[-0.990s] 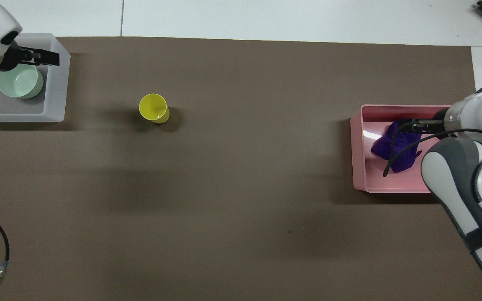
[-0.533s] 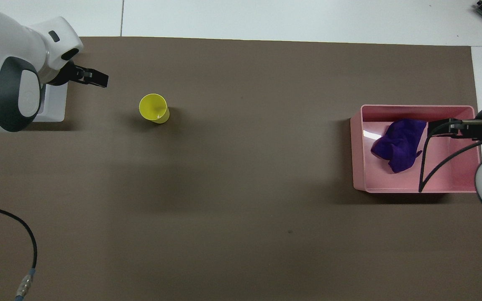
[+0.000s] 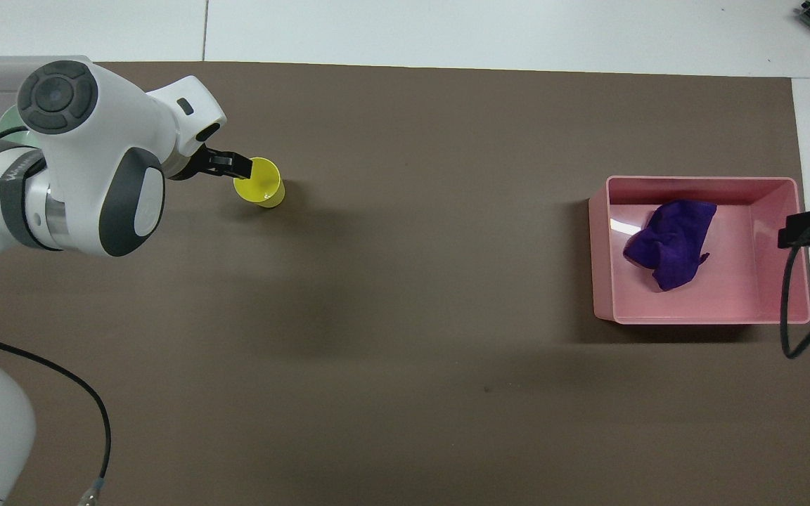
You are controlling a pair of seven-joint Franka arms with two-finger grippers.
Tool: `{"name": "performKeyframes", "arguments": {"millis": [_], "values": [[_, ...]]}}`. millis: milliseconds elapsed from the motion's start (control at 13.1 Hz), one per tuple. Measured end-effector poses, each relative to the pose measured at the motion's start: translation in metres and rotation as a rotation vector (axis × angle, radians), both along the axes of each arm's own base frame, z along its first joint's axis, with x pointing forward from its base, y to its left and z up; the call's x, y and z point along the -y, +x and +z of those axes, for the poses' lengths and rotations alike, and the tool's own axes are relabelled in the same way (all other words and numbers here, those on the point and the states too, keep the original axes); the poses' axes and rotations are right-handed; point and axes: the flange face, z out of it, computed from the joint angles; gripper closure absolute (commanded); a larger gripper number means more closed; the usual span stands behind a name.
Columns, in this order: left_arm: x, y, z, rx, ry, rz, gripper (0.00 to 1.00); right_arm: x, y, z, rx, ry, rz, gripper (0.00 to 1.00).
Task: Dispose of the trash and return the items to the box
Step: 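Grasp the yellow cup with the left gripper and lift it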
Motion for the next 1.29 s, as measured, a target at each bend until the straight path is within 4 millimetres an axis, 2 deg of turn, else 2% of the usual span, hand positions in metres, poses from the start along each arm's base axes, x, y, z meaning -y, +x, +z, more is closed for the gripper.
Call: {"name": "performKeyframes", "arguments": {"millis": [228,305,381,457,609,685,761,1066,1294], "values": [[0.006,-0.001,-0.02,0.013,-0.005,0.006,0.0,-0.034,0.002,-0.005,-0.014,0.037,0.018,0.0],[0.006,0.0,-0.029,0.021,-0.013,0.015,0.0,-0.038,0.003,-0.006,-0.017,0.037,0.031,0.0],[0.006,0.001,-0.04,0.032,-0.022,0.023,0.06,-0.037,0.003,-0.007,-0.018,0.037,0.044,0.0],[0.007,0.0,-0.052,0.037,-0.032,0.033,0.19,-0.035,0.003,-0.007,-0.019,0.036,0.048,0.0],[0.008,-0.004,-0.072,0.045,-0.057,0.067,0.53,-0.033,0.003,-0.007,-0.019,0.036,0.057,0.0],[0.008,-0.006,-0.077,0.044,-0.066,0.082,0.8,-0.033,0.003,-0.007,-0.019,0.036,0.059,0.0],[0.007,-0.008,-0.081,0.041,-0.07,0.088,1.0,-0.033,0.003,-0.007,-0.019,0.036,0.062,0.0],[0.007,-0.008,-0.075,0.05,-0.076,0.099,1.0,-0.032,0.003,-0.007,-0.021,0.028,0.081,0.0],[-0.001,-0.007,-0.046,0.089,-0.09,0.114,1.0,-0.032,0.003,-0.007,-0.024,0.028,0.081,0.0]]}}
